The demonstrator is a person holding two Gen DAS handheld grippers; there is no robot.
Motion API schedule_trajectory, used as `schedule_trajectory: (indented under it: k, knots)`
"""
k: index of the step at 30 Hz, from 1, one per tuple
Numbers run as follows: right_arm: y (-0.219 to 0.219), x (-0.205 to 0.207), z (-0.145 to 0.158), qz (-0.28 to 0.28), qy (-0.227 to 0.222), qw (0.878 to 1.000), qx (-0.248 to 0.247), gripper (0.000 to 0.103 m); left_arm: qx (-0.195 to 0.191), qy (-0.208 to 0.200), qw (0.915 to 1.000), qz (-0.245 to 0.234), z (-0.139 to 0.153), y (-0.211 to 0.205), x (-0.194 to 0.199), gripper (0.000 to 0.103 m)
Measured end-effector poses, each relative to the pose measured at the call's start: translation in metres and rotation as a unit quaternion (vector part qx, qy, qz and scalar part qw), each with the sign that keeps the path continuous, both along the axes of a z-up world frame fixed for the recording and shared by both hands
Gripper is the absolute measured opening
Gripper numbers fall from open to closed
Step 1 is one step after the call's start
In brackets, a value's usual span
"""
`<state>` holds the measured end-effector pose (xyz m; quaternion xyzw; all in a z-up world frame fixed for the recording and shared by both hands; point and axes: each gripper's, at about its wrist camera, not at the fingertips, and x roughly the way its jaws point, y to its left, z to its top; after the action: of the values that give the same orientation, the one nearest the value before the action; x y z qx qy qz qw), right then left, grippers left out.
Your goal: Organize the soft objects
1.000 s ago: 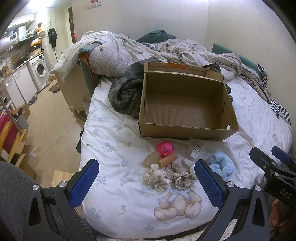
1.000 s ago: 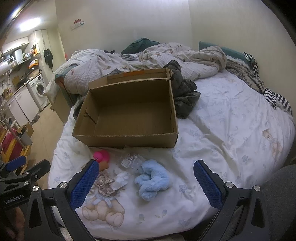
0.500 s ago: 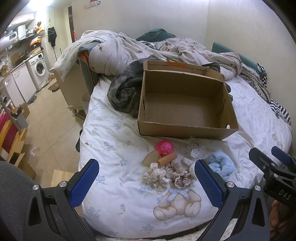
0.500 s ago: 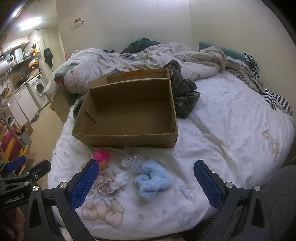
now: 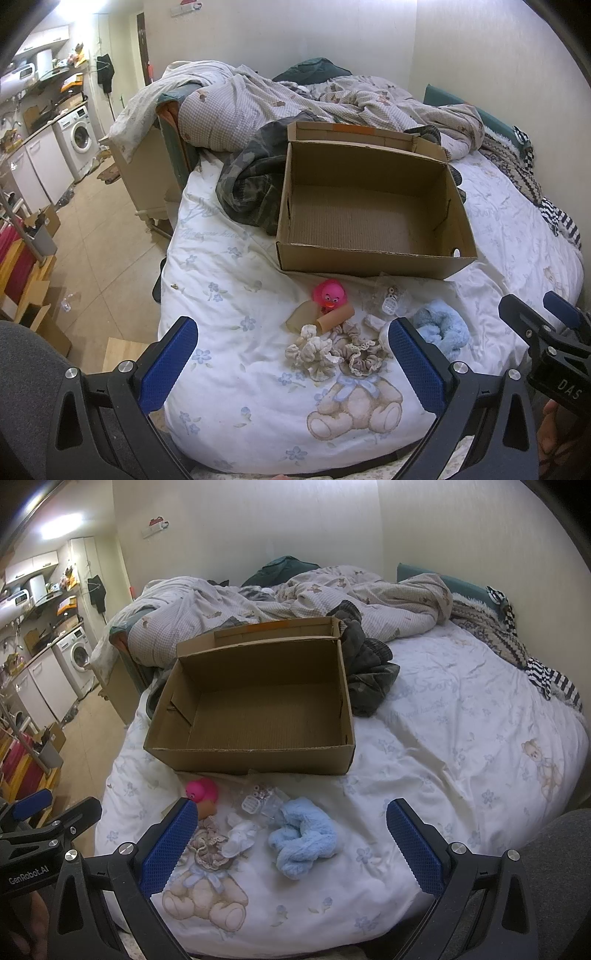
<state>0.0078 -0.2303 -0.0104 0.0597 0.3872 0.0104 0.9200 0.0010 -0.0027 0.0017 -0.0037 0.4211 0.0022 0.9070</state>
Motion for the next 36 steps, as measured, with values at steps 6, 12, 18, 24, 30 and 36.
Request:
schedule_trajectory:
  k: [6,12,18,24,30,36]
  knots:
    - [0.0002,-0.0002,0.0002,0.000,0.000,1.000,-0.001,0.103,0.000,0.000,1.0000,-0.001,0.0004,-0.0006,-0.0004,0.103]
    - [0.0004,-0.0002,0.0002,0.000,0.000,1.000,-0.002,0.103,-0.001,0.001,1.0000,-0.001,0.0001,-0.0002,-0.0006,0.103]
    - [0.0004,-0.0003,0.0002,0.000,0.000,1.000,-0.001,0.103,0.000,-0.001,1.0000,-0.001,0.0000,0.0006,-0.0011,0.103]
    - [0.0004,-0.0008,0.0008,0.000,-0.001,1.000,-0.001,0.103,-0.002,0.000,1.0000,0.002,-0.0005,0.0017,-0.0008,0.103]
    - [0.0005,-0.0003,0.0006,-0.001,0.000,1.000,-0.001,0.103,-0.001,0.000,1.0000,0.001,-0.0004,0.0023,-0.0007,0.103]
    - [0.0018,-0.0009,-0.0002,0.000,0.000,1.000,-0.001,0.103,-0.001,0.000,1.0000,0.002,-0.0001,0.0031,-0.0006,0.103]
